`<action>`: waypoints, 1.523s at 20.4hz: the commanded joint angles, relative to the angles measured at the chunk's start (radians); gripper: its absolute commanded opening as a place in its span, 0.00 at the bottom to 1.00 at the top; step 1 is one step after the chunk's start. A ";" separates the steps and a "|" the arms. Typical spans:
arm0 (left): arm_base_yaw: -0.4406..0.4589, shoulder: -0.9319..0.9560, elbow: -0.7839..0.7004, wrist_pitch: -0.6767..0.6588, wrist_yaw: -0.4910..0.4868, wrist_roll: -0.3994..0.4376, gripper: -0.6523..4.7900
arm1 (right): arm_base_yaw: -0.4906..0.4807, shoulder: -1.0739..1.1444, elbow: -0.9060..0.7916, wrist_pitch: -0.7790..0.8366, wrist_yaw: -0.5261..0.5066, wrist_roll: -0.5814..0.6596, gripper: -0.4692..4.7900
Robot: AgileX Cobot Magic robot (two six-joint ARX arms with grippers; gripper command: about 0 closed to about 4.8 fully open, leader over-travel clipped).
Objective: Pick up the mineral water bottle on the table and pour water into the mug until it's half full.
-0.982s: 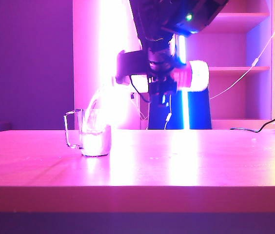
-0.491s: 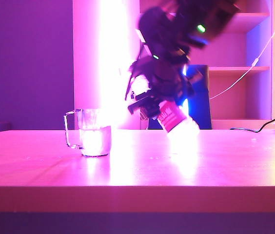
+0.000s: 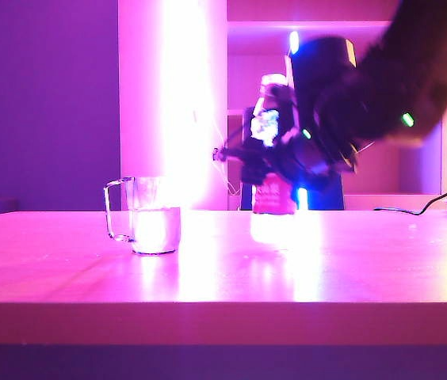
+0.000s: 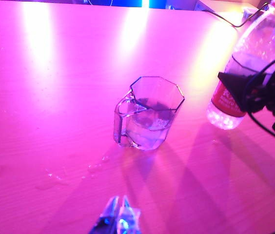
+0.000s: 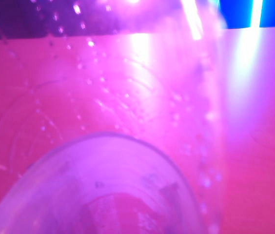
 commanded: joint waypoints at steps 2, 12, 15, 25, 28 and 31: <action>0.000 -0.001 0.005 0.013 -0.003 0.004 0.11 | -0.003 0.003 -0.039 0.058 -0.019 0.006 0.85; 0.002 -0.006 0.005 0.091 -0.049 0.004 0.11 | 0.004 -0.079 -0.127 0.045 -0.018 -0.027 1.00; 0.002 -0.068 0.005 0.132 -0.106 0.004 0.11 | 0.004 -0.143 -0.182 -0.027 -0.018 -0.027 1.00; 0.002 -0.496 0.005 -0.069 -0.289 0.072 0.11 | 0.059 -0.378 -0.347 -0.143 -0.053 -0.027 1.00; 0.001 -0.573 -0.006 -0.164 -0.332 0.093 0.11 | 0.119 -0.456 -0.348 -0.224 0.004 -0.027 1.00; 0.001 -0.571 -0.024 -0.204 -0.341 0.091 0.11 | 0.188 -0.540 -0.348 -0.283 0.041 -0.027 1.00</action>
